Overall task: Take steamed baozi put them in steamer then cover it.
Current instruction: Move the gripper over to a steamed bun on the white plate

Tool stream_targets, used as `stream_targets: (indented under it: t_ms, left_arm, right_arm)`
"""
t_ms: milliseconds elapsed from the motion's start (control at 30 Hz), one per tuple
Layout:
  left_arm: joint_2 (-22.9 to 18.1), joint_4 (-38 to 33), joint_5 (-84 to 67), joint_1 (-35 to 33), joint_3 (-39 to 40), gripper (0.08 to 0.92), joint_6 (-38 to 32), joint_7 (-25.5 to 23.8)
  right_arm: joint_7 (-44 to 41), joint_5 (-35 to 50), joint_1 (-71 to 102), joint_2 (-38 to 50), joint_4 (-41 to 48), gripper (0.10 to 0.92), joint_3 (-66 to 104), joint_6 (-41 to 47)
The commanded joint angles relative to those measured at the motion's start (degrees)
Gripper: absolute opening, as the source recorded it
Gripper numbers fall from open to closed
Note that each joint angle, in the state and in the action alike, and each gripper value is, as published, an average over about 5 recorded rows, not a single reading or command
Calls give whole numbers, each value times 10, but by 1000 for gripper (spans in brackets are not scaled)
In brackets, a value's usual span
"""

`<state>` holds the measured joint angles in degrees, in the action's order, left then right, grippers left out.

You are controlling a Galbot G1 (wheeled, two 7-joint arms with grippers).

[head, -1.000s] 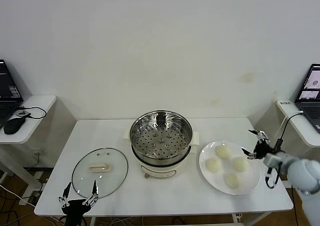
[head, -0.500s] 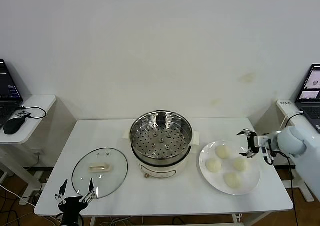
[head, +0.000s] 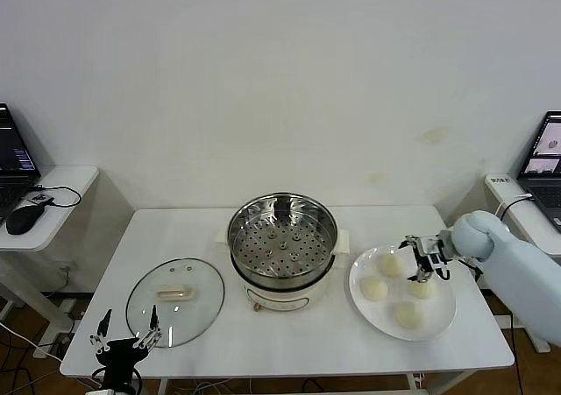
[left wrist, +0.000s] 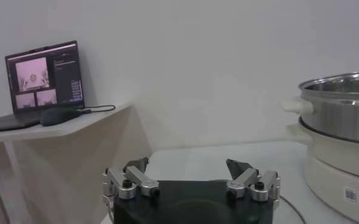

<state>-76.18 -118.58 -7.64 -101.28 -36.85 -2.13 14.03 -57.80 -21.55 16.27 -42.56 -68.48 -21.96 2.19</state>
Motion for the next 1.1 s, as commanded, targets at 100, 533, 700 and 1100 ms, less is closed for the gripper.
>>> stream_targets:
  t_ms: [100, 533, 700, 1100]
  left_arm:
    - [3, 7, -4, 8, -3, 823, 0, 0]
    - [6, 13, -7, 19, -7, 823, 1, 1]
    - [6, 11, -9, 19, -9, 823, 1, 1]
    - [8, 3, -16, 15, -11, 823, 1, 3]
  right_arm:
    - [-2, -20, -29, -45, 64, 823, -37, 8]
    - [-2, -33, -33, -74, 104, 791, -41, 14]
    - [-5, -33, -36, -76, 108, 706, -44, 16]
    - [-24, 36, -79, -18, 35, 645, -68, 19]
